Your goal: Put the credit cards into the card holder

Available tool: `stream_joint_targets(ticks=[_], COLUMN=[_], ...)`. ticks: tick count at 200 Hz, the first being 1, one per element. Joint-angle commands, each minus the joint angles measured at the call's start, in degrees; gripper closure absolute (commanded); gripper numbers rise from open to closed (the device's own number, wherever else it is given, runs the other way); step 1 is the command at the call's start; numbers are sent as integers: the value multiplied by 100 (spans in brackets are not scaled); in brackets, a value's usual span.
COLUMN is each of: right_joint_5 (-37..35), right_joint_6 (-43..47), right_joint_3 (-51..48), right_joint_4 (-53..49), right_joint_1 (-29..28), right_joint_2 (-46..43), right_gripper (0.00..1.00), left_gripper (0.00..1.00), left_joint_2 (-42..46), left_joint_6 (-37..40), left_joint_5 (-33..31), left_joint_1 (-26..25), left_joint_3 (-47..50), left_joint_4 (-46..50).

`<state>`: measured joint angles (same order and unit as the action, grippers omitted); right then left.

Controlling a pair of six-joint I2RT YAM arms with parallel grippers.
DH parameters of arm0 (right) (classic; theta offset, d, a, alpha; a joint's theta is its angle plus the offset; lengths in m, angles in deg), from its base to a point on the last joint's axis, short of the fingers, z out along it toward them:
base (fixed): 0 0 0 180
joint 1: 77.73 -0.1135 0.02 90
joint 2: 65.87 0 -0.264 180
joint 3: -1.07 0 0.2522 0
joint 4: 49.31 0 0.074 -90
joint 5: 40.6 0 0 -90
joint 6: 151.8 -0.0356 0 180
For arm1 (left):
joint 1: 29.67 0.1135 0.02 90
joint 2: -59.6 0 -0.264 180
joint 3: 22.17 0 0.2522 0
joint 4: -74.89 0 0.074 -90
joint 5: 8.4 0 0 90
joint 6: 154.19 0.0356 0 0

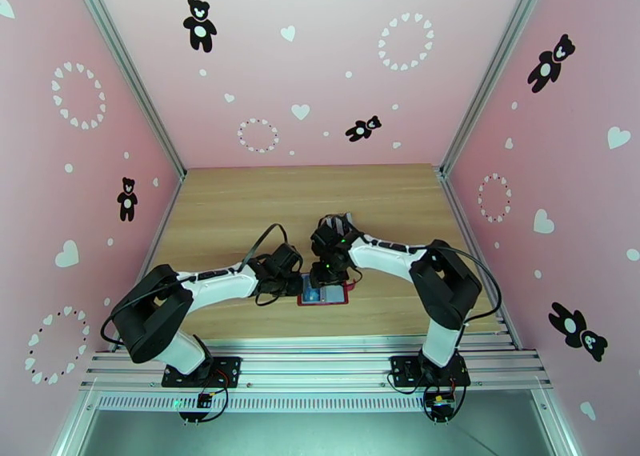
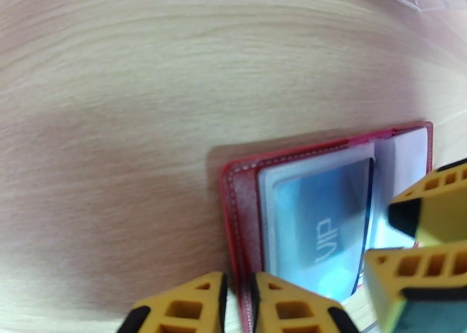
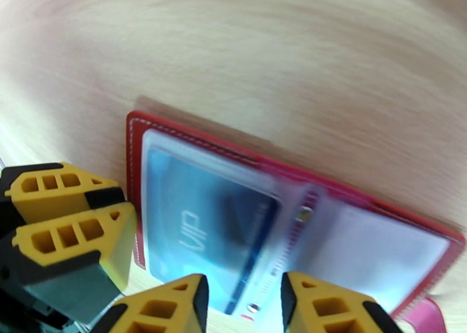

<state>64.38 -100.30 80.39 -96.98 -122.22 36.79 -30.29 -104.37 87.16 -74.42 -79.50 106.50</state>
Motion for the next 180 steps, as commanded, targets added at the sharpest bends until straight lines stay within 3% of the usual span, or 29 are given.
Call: stream_joint_targets(ticks=[1, 36, 72, 139, 180], right_joint_5=[-184, -366, -511, -453, -382], right_joint_6=[82, 272, 487, 527, 472], right_joint_3=[10, -257, -606, -1112, -1348], right_joint_4=[-322, -622, -836, -630, -436], right_joint_1=[121, 460, 898, 1024, 1026], right_joint_2=[-489, -909, -1281, -1199, -1151], right_gripper=[59, 57, 44, 43, 50], left_gripper=[74, 72, 70, 70, 70], left_joint_2=[222, 403, 590, 666, 526], left_joint_6=[99, 90, 99, 46, -26], left_joint_5=[31, 85, 169, 248, 313], left_joint_1=[30, 38, 32, 15, -88], left_joint_3=[-99, 21, 171, 316, 353], left_joint_4=[237, 252, 252, 191, 58])
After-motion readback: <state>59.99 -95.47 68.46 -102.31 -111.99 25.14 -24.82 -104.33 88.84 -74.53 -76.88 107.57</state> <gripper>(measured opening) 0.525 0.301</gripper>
